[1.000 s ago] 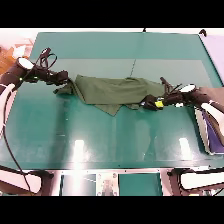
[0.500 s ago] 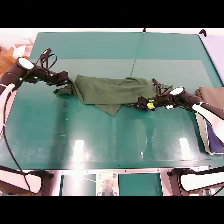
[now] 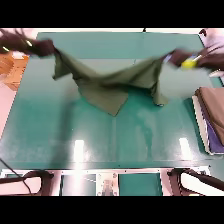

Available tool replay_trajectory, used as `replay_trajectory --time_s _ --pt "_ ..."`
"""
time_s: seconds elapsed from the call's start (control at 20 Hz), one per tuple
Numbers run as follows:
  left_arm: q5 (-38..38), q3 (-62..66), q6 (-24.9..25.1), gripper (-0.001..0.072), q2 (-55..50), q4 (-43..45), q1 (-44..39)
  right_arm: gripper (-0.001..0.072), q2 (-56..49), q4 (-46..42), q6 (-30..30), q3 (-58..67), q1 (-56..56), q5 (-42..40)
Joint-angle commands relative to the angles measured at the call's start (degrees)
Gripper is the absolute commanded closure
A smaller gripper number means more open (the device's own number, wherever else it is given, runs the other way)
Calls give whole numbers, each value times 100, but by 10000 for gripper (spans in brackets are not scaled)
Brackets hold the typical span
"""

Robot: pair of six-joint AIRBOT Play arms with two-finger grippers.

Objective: Fold the shirts.

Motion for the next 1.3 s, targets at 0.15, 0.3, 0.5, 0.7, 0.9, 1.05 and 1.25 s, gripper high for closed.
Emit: replay_trajectory --time_s 0.15,0.3,0.5,0.7,0.9,1.05,1.25 --pt "492 2118 -667 683 1786 487 4 699 938 15 1172 3576 -1851 472" --pt "909 2096 -831 683 2817 1058 4 699 1263 11 1259 4103 -2382 313" --pt "748 2096 -1215 683 3523 1923 4 699 1631 -31 1257 4039 -2820 317" --pt "-85 1950 -1320 683 3388 1943 4 699 1637 111 1235 3504 -2817 372" --pt "-15 726 -1215 683 2949 1097 4 699 1565 372 767 2243 -2492 356" --pt "-13 -17 -763 683 1812 153 -2 699 1128 315 415 1047 -1893 129" --pt "107 -332 -293 682 -437 -444 -2 698 -164 245 -63 -507 -1086 -693"
